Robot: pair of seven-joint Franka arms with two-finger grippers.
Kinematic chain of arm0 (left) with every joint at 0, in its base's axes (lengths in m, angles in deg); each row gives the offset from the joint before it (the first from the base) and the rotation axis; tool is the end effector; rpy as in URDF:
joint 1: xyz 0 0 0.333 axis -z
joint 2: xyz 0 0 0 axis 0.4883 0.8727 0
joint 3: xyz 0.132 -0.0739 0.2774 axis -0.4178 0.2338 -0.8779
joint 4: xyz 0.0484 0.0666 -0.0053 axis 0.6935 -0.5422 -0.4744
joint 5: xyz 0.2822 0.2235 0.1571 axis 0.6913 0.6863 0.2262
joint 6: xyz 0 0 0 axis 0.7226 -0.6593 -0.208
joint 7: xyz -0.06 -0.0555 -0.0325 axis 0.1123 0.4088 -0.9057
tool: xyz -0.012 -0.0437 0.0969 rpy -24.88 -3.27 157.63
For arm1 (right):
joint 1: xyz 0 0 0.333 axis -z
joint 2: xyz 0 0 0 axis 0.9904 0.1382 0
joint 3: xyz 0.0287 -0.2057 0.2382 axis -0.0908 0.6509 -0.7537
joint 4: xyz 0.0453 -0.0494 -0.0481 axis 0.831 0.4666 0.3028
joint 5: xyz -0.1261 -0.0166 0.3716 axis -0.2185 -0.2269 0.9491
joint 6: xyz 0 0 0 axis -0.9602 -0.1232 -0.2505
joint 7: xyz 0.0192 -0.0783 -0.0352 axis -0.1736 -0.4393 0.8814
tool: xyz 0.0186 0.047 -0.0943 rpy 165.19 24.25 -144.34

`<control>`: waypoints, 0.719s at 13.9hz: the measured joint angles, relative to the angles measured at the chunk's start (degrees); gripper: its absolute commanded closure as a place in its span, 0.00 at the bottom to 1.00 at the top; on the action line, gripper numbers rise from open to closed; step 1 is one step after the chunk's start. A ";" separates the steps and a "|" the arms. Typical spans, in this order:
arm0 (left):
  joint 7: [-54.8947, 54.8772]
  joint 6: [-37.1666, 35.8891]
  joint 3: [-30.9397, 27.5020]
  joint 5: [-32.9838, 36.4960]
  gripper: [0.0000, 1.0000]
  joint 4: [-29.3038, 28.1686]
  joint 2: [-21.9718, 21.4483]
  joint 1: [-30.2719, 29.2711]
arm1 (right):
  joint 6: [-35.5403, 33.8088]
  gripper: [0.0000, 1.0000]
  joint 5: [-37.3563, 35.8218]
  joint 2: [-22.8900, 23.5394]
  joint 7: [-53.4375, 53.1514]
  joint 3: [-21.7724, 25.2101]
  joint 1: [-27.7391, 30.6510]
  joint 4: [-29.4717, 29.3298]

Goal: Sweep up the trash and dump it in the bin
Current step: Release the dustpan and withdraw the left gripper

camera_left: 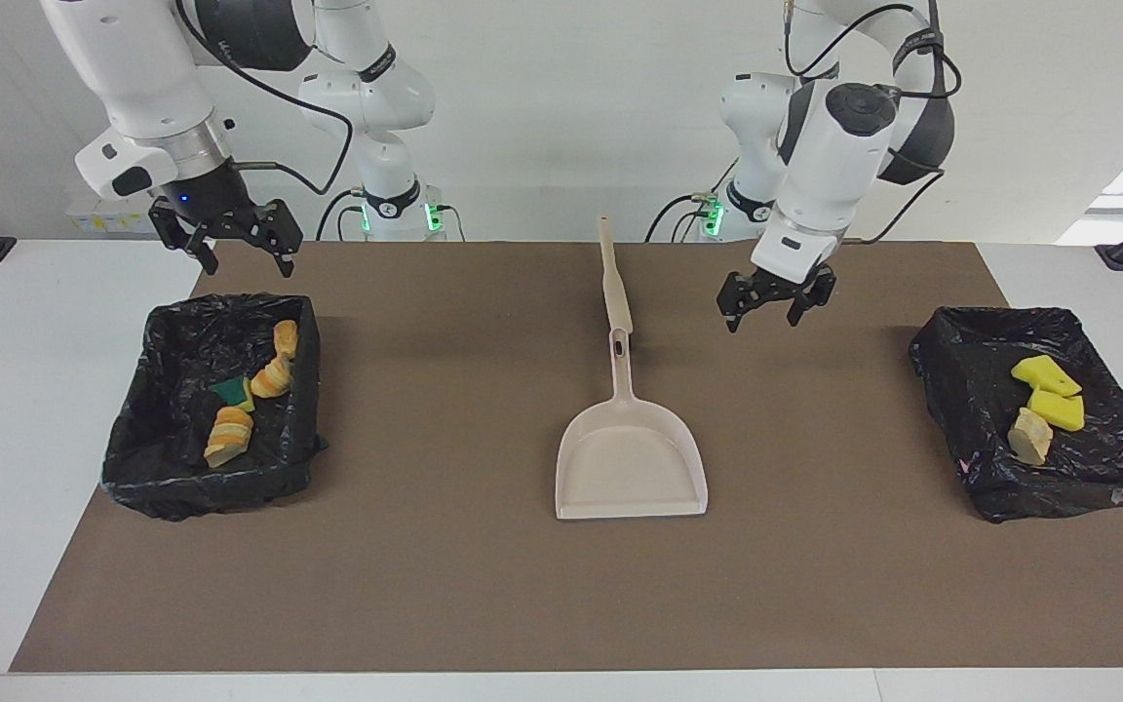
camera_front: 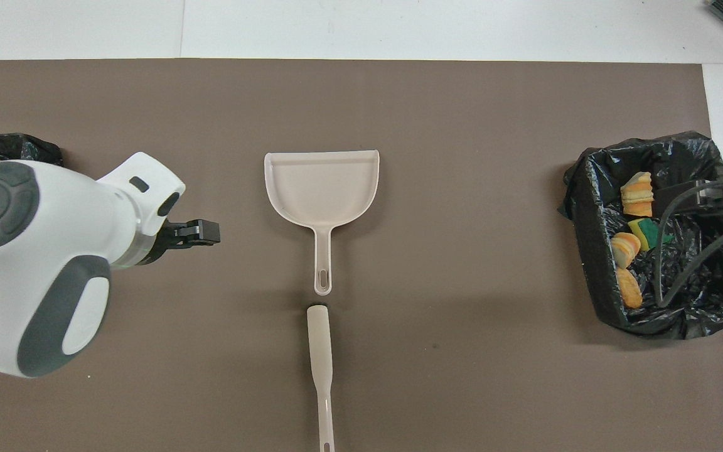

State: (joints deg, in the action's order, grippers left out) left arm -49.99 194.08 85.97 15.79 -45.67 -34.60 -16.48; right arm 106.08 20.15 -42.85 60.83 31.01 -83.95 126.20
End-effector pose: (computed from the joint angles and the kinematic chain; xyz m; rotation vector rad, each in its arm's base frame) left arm 0.5075 -0.1520 0.4946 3.1191 0.0628 0.0550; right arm 0.5490 -0.0188 0.6158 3.1216 -0.0656 0.0300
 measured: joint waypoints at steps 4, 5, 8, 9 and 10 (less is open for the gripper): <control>-13.87 -3.99 -0.15 0.00 0.00 2.59 -1.52 -7.72 | 0.00 0.00 0.00 0.00 0.00 0.00 0.00 0.00; -16.62 -7.04 -0.15 0.00 0.00 5.10 -1.62 -9.32 | 0.00 0.00 0.00 0.00 0.00 0.00 0.00 0.00; -22.56 -15.09 -0.25 -0.03 0.00 12.87 -1.95 -13.01 | 0.00 0.00 0.00 0.00 0.00 0.00 0.00 0.00; -23.22 -17.41 -0.27 -0.03 0.00 15.50 -2.02 -13.69 | 0.00 0.00 0.00 0.00 0.00 0.00 0.00 0.00; -23.53 -19.89 -0.31 -0.03 0.00 18.09 -1.98 -14.09 | 0.00 0.00 0.00 0.00 0.00 0.00 0.00 0.00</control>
State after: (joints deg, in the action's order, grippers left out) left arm -73.52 174.19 85.66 15.77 -27.58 -36.58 -30.57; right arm 106.08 20.15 -42.85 60.83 31.01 -83.95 126.20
